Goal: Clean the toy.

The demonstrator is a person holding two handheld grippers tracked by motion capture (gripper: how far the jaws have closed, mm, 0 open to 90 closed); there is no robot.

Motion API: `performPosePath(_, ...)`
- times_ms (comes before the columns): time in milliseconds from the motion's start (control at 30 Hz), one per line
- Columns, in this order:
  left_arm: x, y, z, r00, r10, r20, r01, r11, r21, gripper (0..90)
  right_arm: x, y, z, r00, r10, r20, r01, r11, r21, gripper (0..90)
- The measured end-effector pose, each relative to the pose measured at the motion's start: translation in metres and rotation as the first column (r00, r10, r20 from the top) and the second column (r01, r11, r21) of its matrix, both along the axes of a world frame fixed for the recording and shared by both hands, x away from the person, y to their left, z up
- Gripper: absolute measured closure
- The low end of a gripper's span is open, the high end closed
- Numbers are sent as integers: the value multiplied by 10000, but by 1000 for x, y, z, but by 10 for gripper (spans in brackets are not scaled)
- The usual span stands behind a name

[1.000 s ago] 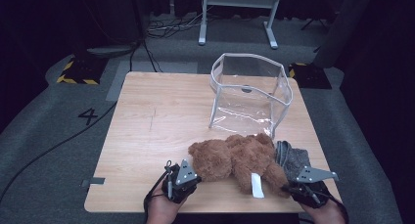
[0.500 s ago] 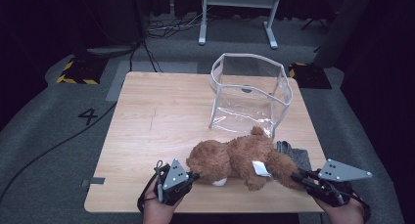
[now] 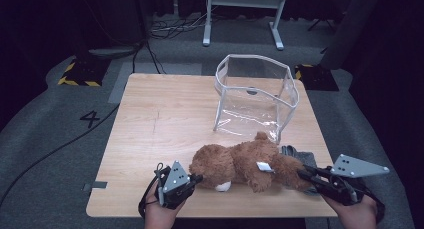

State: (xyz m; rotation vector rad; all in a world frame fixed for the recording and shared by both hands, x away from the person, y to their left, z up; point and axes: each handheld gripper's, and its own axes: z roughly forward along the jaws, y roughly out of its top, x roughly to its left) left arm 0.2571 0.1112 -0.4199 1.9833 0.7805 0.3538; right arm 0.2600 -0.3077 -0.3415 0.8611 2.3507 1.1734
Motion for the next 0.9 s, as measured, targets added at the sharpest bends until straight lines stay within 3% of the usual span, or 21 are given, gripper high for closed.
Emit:
performPosePath(67,2,-1,-3,9999,42,-93,-41,10000,35,892,4,1,-3,10000,-38,-33,37,10000,-67,801)
performPosePath(100,6,-1,-8,9997,100,-211,-97,9999,136,892,17,3,-16,9993,-230,-297,226,9997,-128,804)
performPosePath(167,12,-1,-14,9990,188,-414,-184,9998,115,892,24,3,-23,9990,-283,-357,280,9996,-75,806)
performPosePath(267,19,1,-19,9968,260,-754,-250,9996,147,887,31,5,-28,9987,-342,-370,343,9994,9,806)
performPosePath(300,20,1,-20,9969,345,-708,-330,9992,219,875,34,7,-30,9987,-363,-353,362,9993,-49,806)
performPosePath(333,20,2,-21,9962,465,-733,-451,9988,204,840,36,7,-30,9988,-348,-344,346,9994,-69,807)
performPosePath(433,25,5,-22,9955,537,-776,-545,9985,-83,519,40,10,-33,9989,-264,-392,259,9996,-134,809)
performPosePath(500,29,4,-23,9953,533,-806,-536,9986,-13,363,41,12,-35,9990,-239,-380,232,9996,-185,810)
performPosePath(600,36,-3,-25,9954,790,-539,-756,9952,616,267,42,13,-36,9991,-218,-376,212,9996,-187,810)
performPosePath(667,41,-5,-27,9951,793,-589,-765,9959,490,235,43,14,-37,9992,-166,-360,157,9995,-265,811)
performPosePath(700,40,-4,-27,9952,732,-643,-720,9972,210,262,43,14,-37,9992,-159,-356,148,9994,-297,810)
performPosePath(767,38,-4,-27,9967,633,-506,-636,9980,-42,434,44,15,-38,9991,-193,-368,181,9993,-317,810)
performPosePath(900,36,-2,-27,9971,649,-399,-644,9978,131,716,44,14,-38,9991,-249,-328,238,9992,-335,805)
